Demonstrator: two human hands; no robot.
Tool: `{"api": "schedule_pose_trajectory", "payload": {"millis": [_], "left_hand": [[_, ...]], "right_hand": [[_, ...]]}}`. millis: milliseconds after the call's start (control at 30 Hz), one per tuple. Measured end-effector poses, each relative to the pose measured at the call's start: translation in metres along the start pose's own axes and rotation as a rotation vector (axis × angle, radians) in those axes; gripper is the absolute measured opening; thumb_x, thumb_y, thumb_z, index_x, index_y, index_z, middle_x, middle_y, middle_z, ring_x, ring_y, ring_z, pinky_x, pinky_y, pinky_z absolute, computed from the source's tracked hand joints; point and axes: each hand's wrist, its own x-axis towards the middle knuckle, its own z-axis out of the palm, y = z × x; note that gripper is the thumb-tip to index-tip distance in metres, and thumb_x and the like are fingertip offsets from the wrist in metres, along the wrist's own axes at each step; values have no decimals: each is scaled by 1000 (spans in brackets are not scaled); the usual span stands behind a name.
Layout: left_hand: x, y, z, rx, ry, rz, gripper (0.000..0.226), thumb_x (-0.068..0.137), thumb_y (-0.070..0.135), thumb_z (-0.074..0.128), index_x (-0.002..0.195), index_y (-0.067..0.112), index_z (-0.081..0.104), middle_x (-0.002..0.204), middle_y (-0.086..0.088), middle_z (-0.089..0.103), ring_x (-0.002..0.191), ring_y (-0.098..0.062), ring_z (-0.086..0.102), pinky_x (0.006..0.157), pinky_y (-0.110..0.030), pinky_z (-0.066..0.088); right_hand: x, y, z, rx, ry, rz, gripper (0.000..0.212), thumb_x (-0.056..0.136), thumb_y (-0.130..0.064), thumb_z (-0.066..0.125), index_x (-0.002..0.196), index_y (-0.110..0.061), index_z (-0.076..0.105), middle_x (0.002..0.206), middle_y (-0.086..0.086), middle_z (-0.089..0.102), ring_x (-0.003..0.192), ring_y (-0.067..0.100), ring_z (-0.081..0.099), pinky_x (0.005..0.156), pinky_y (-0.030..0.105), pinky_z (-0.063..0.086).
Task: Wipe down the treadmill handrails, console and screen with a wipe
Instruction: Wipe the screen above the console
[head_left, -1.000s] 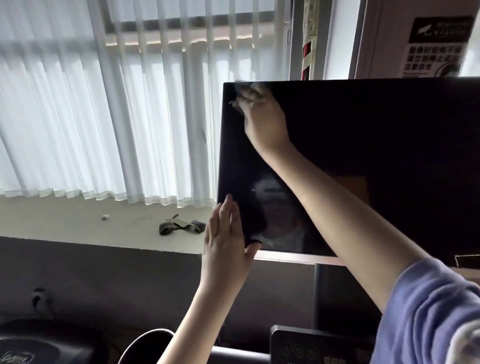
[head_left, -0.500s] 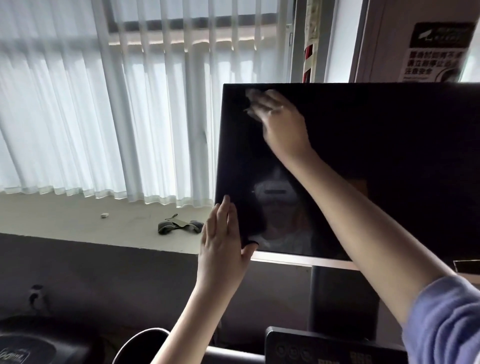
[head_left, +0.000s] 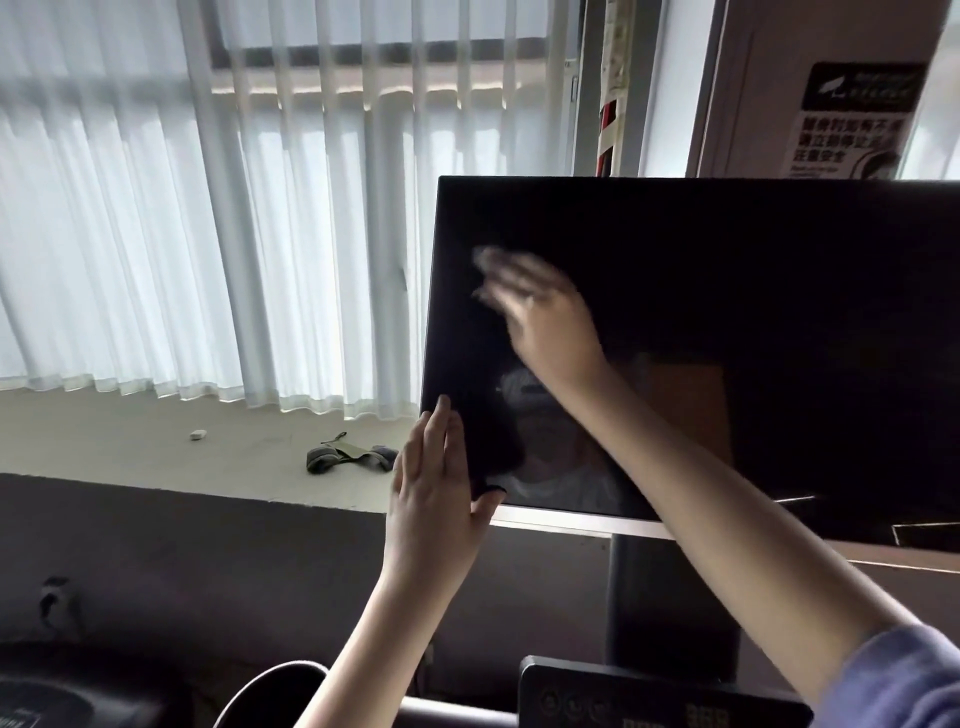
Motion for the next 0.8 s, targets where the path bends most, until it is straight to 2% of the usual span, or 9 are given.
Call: {"api": "schedule_pose_trajectory", "payload": {"millis": [67, 133, 233, 300, 367, 467, 633, 733, 800], "left_hand": [[0, -1, 0, -4, -2, 4, 92, 60, 32, 88, 134, -6, 48, 144, -18, 44, 129, -29, 32, 99, -51, 41], [0, -2, 0, -1, 1, 11, 92, 60, 32, 88, 134, -6, 48, 144, -18, 44, 128, -30, 32, 100, -51, 40], [0, -1, -1, 0, 8, 16, 92, 60, 31, 88, 134, -7, 48, 143, -19, 45, 127, -30, 33, 99, -52, 39], [0, -1, -1, -6, 3, 12, 92, 59, 31, 88, 134, -7, 48, 143, -19, 46, 127, -29, 33, 98, -53, 41], [1, -2, -1, -12, -5, 10, 92, 60, 31, 88, 134, -7, 47, 143, -19, 45, 127, -29, 33, 99, -52, 41], [1, -2, -2, -23, -20, 11, 90, 64, 31, 85, 136, -7, 46, 145, -19, 43, 129, -29, 32, 102, -51, 37], [0, -3, -2, -56, -24, 0, 91, 66, 29, 85, 137, -8, 43, 147, -20, 40, 130, -29, 31, 104, -48, 35], [-3, -3, -3, -89, -18, -61, 92, 68, 31, 83, 139, -8, 40, 147, -22, 37, 131, -30, 28, 105, -48, 34], [-6, -4, -3, -117, -10, -94, 91, 71, 34, 80, 139, -9, 39, 147, -23, 36, 131, -30, 26, 105, -50, 34]], "right_hand": [[-20, -12, 0, 39, -141, -140, 27, 91, -13, 56, 110, -2, 71, 122, 7, 66, 113, 23, 63, 97, 36, 51], [-19, -4, -11, 35, -154, -183, 27, 90, -16, 56, 107, -5, 73, 119, 4, 69, 109, 21, 65, 95, 35, 51], [-9, 5, -20, -32, -6, -48, 25, 90, -18, 57, 103, -3, 74, 115, 5, 70, 104, 24, 66, 92, 37, 51], [-20, -14, -18, -24, -12, -8, 28, 92, -11, 49, 105, -2, 73, 120, 7, 68, 110, 25, 64, 95, 38, 50], [-44, -35, -14, -20, -142, -162, 39, 88, -4, 38, 108, -3, 72, 124, 6, 66, 114, 23, 62, 97, 35, 49], [-54, -27, -22, -56, -289, -313, 44, 84, 0, 38, 111, -5, 72, 125, 6, 65, 115, 23, 62, 100, 38, 48], [-49, -31, -23, -100, -149, -75, 38, 82, 5, 43, 106, -1, 72, 124, 10, 65, 114, 25, 62, 100, 40, 45], [-71, -45, -26, -31, -333, -249, 51, 78, 6, 32, 112, -2, 70, 129, 9, 62, 118, 25, 60, 103, 39, 44], [-69, -35, -34, -59, -355, -307, 50, 79, 4, 33, 111, -4, 71, 126, 9, 64, 116, 24, 62, 102, 41, 45]]}}
